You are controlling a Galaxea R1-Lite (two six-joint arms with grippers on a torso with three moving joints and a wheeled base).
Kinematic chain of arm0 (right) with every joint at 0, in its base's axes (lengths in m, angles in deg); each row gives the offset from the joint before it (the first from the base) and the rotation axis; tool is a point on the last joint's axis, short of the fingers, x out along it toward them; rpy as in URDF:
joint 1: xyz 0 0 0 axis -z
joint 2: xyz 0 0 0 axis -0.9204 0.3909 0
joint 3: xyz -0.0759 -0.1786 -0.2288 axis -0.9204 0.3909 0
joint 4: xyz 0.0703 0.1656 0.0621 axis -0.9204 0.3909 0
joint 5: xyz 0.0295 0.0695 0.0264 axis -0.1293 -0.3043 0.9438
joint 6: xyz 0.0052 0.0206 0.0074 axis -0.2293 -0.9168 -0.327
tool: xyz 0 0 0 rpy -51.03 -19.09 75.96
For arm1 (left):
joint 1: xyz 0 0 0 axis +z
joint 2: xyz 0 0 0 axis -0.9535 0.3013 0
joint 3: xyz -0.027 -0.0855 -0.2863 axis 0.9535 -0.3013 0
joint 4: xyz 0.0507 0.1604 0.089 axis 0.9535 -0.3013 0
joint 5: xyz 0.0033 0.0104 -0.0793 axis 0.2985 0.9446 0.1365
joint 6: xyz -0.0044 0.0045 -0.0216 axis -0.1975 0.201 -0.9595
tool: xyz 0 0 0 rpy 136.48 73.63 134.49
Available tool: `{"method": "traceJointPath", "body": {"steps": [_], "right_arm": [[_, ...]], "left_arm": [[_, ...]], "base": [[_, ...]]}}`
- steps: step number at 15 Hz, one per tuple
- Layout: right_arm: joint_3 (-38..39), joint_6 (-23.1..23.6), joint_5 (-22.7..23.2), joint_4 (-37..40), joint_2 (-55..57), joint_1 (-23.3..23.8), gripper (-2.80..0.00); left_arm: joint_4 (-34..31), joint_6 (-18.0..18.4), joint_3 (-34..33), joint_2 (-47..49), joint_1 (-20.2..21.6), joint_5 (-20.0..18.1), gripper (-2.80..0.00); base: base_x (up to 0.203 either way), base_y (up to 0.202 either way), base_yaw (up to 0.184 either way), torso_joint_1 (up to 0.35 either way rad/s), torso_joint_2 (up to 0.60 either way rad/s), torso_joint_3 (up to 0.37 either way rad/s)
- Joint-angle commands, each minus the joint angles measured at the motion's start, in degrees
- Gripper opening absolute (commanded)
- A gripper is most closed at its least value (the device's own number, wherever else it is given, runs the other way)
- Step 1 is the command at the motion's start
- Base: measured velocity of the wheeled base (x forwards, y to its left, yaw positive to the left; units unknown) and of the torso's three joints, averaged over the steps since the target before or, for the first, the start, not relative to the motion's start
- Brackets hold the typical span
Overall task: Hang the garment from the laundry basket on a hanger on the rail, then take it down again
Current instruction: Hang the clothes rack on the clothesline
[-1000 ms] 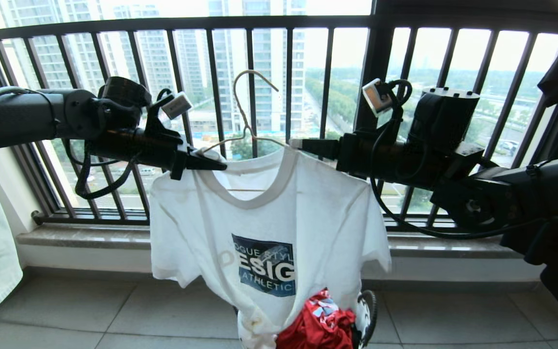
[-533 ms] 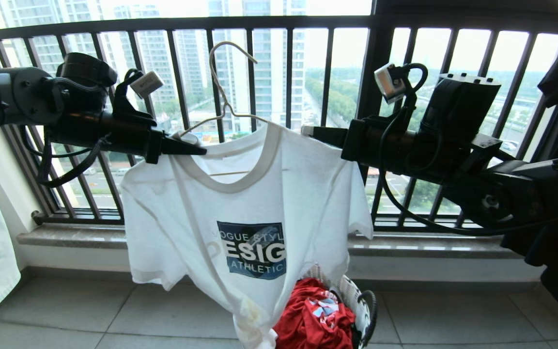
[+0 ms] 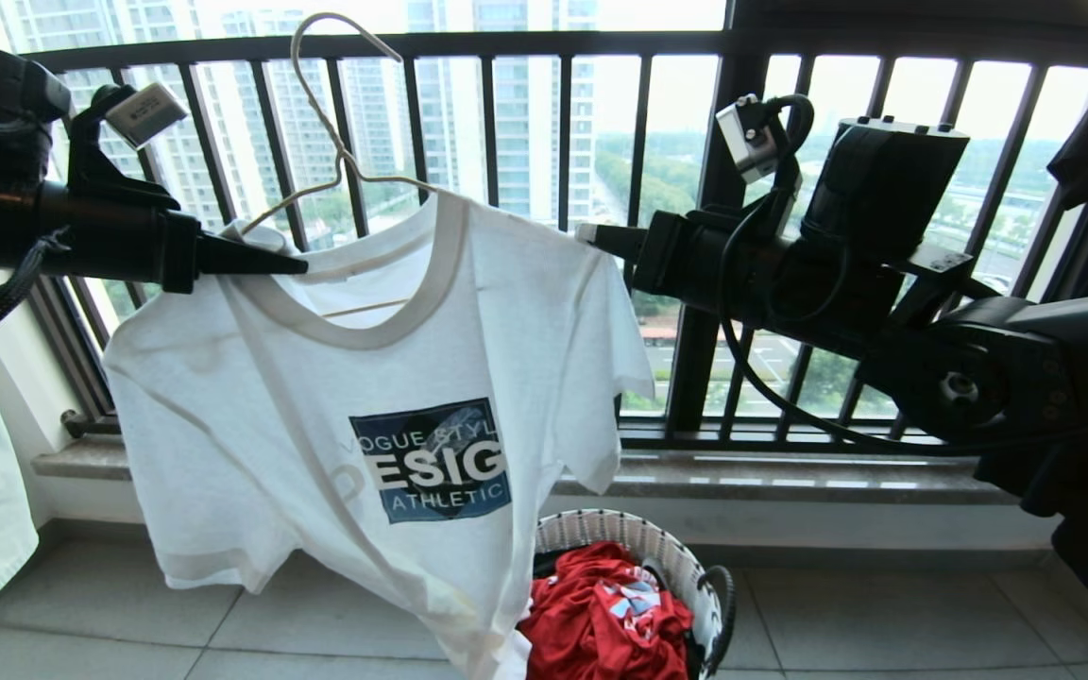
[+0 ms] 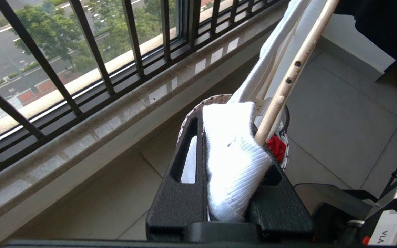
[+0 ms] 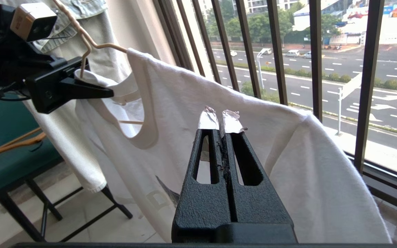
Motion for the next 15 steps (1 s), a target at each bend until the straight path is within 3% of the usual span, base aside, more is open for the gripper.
{"method": "traceJointPath", "body": {"steps": [1, 4, 6, 8, 9, 11, 12, 15], "right_arm": [[-2.52, 0.19, -4.56, -0.16, 1.10, -0.85, -2.80], [-2.78, 0.53, -5.69, 1.85, -1.84, -0.79, -2.80], [-7.20, 0.53, -7.45, 12.83, -3.17, -0.79, -2.80], [-13.13, 0.34, -15.91, 24.53, -3.51, -0.85, -2.80], [-13.67, 0.42, -21.06, 27.11, -3.68, -0.85, -2.80], [-12.50, 0.41, -26.80, 32.11, -5.68, -0.90, -2.80], [-11.11, 0.36, -28.65, 34.35, -6.62, -1.01, -2.80], [-5.39, 0.22, -29.29, 35.05, -10.54, -1.12, -2.80]], "left_arm": [[-0.16, -1.43, -1.73, -5.37, 2.74, 1.72, -2.80], [-0.18, -6.81, -3.49, -11.52, 4.77, 4.74, -2.80], [-0.14, -10.19, -3.86, -14.97, 7.85, 4.98, -2.80], [-0.18, -13.73, -4.05, -18.09, 8.74, 5.28, -2.80], [-0.21, -15.54, -4.13, -19.02, 9.98, 5.84, -2.80], [-0.37, -19.15, -4.18, -21.25, 10.34, 7.39, -2.80], [-0.34, -21.78, -4.54, -22.01, 10.35, 7.85, -2.80], [-0.09, -24.15, -9.03, -24.75, 10.28, 7.80, -2.80]], "base": [[0.000, 0.000, 0.000, 0.000, 0.00, 0.000], [0.000, 0.000, 0.000, 0.000, 0.00, 0.000], [0.000, 0.000, 0.000, 0.000, 0.00, 0.000], [0.000, 0.000, 0.000, 0.000, 0.00, 0.000], [0.000, 0.000, 0.000, 0.000, 0.00, 0.000], [0.000, 0.000, 0.000, 0.000, 0.00, 0.000], [0.000, 0.000, 0.000, 0.000, 0.00, 0.000], [0.000, 0.000, 0.000, 0.000, 0.00, 0.000]]}}
